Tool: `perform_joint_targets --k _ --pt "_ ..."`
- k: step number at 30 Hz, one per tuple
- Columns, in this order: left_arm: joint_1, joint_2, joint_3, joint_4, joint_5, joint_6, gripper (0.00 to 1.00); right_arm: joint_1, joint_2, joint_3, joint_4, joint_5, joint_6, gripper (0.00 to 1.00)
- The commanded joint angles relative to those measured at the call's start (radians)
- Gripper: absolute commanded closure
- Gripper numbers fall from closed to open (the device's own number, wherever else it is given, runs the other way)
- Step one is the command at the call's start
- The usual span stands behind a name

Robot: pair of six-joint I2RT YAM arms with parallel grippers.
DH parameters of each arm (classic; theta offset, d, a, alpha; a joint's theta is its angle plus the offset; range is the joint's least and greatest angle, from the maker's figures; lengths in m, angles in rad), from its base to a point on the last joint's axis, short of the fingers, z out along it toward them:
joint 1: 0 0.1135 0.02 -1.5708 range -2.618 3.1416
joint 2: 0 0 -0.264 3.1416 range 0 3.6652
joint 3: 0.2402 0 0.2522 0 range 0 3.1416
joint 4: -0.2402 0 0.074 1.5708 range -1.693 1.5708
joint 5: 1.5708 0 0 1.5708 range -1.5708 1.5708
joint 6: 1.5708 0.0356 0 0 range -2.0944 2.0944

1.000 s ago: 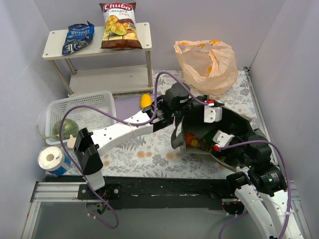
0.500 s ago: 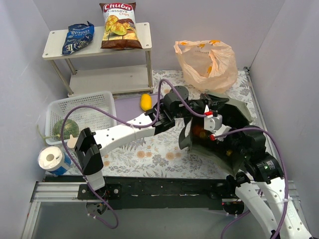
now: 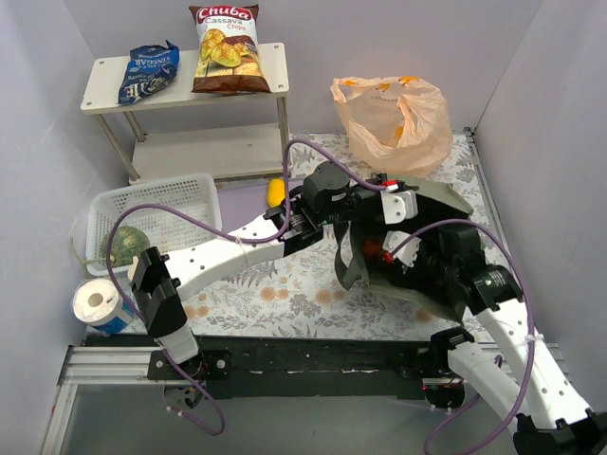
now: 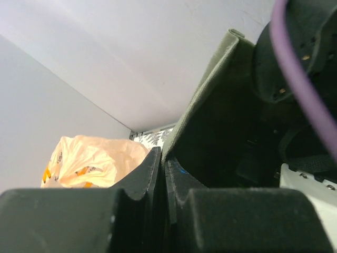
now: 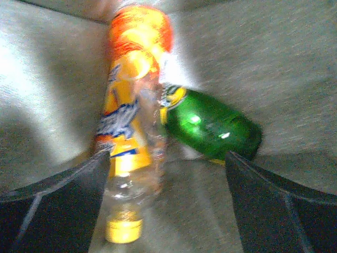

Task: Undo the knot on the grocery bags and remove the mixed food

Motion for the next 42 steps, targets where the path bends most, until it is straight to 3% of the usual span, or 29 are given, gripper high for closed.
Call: perform_joint_targets --k 1,3,8,14,16,17,19,20,21,25,31,32,34,35,37,40,42 --pt "-0.011 -0.097 0.014 0.109 0.039 -0.067 1.0 -0.002 0.123 0.109 -0.244 -0.019 0.037 0.01" --pt "-0.011 -0.099 0.005 0.133 0.04 -0.064 1.0 -0.002 0.136 0.062 -0.243 0.019 0.075 0.01" --pt "0.003 -0.093 0.013 0.127 0.085 -0.106 1.0 -0.002 0.137 -0.084 -0.01 0.033 0.059 0.01" --pt "0.017 -0.091 0.024 0.084 0.094 -0.108 1.0 -0.004 0.378 -0.083 0.047 0.024 0.145 0.04" --pt "0.02 -0.089 0.025 0.089 0.082 -0.11 1.0 -0.007 0.418 -0.064 0.028 0.007 0.16 0.19" --pt "0.024 -0.088 0.022 0.091 0.08 -0.108 1.0 -0.007 0.413 -0.049 0.024 0.001 0.151 0.37" --pt "0.029 -0.077 0.02 0.101 0.068 -0.108 1.0 -0.005 0.38 -0.02 -0.01 -0.002 0.129 0.62" --pt "0.035 -0.073 0.022 0.109 0.06 -0.113 1.0 -0.004 0.364 0.001 -0.028 0.001 0.094 0.86" --pt "0.041 -0.065 0.027 0.129 0.054 -0.132 1.0 -0.005 0.347 0.064 -0.074 0.004 0.079 0.95" --pt "0.092 0.027 0.092 0.15 0.004 -0.227 1.0 -0.005 0.195 0.219 -0.174 -0.061 -0.113 0.99" --pt "0.219 0.183 0.304 0.06 0.039 -0.466 0.99 -0.005 -0.045 0.302 -0.179 -0.175 -0.484 0.99" --pt "0.231 0.228 0.329 0.031 0.068 -0.493 0.96 -0.005 -0.068 0.304 -0.138 -0.183 -0.515 0.99" --pt "0.254 0.274 0.431 -0.021 0.105 -0.542 0.76 -0.007 -0.123 0.302 -0.086 -0.198 -0.602 0.99" --pt "0.277 0.298 0.469 -0.061 0.117 -0.609 0.53 -0.005 -0.136 0.302 -0.022 -0.206 -0.63 0.99" --pt "0.304 0.315 0.52 -0.067 0.149 -0.678 0.24 -0.005 -0.159 0.296 0.046 -0.212 -0.726 0.99" --pt "0.368 0.296 0.641 -0.083 0.233 -0.76 0.03 -0.007 -0.15 0.285 0.21 -0.209 -0.794 0.99" --pt "0.4 0.289 0.755 -0.139 0.313 -0.81 0.02 -0.005 -0.128 0.293 0.34 -0.214 -0.837 0.99"
